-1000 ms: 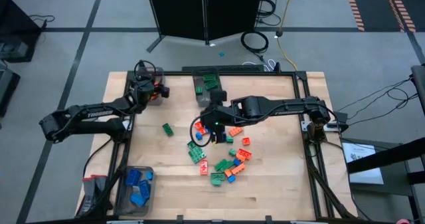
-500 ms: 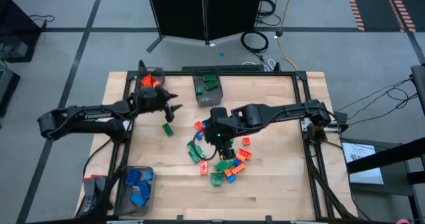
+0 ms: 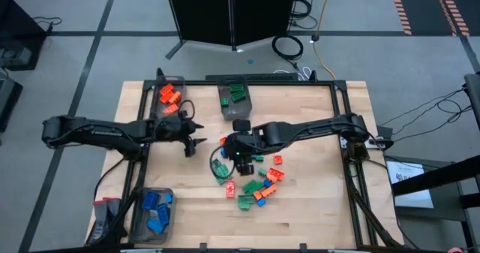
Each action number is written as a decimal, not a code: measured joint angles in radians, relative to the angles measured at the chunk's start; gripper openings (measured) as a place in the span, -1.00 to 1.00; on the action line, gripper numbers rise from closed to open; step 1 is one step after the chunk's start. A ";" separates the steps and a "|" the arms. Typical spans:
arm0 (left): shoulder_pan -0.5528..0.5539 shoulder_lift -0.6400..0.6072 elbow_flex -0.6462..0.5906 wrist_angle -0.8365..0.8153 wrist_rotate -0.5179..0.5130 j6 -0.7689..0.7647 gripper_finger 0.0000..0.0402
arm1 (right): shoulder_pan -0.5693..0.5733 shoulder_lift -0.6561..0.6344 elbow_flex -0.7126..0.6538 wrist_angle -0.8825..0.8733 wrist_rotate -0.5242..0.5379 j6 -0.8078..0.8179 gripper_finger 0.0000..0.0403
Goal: Sort blocks
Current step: Put the green game piece into the top right black transparent bin
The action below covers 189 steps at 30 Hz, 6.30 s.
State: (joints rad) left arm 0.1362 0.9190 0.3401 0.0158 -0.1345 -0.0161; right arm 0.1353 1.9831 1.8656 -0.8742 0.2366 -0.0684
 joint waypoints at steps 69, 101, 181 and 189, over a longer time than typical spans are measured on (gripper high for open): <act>-0.335 -0.570 0.201 -0.426 -0.388 -0.135 0.27 | -0.126 0.750 0.466 0.573 0.102 0.320 0.03; -0.335 -0.570 0.200 -0.472 -0.360 -0.136 0.27 | -0.179 0.452 0.492 -0.102 0.484 0.199 -0.80; -0.335 -0.570 0.200 -0.598 -0.341 -0.190 0.27 | 0.327 0.376 0.150 -0.094 -0.141 0.615 -0.15; -0.335 -0.570 0.200 -0.600 -0.340 -0.190 0.27 | 0.331 0.381 0.093 -0.106 -0.134 0.652 -0.16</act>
State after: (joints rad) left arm -0.1987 0.3492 0.5400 -0.5838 -0.4748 -0.2058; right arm 0.4667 2.3638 1.9582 -0.9806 0.1029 0.5838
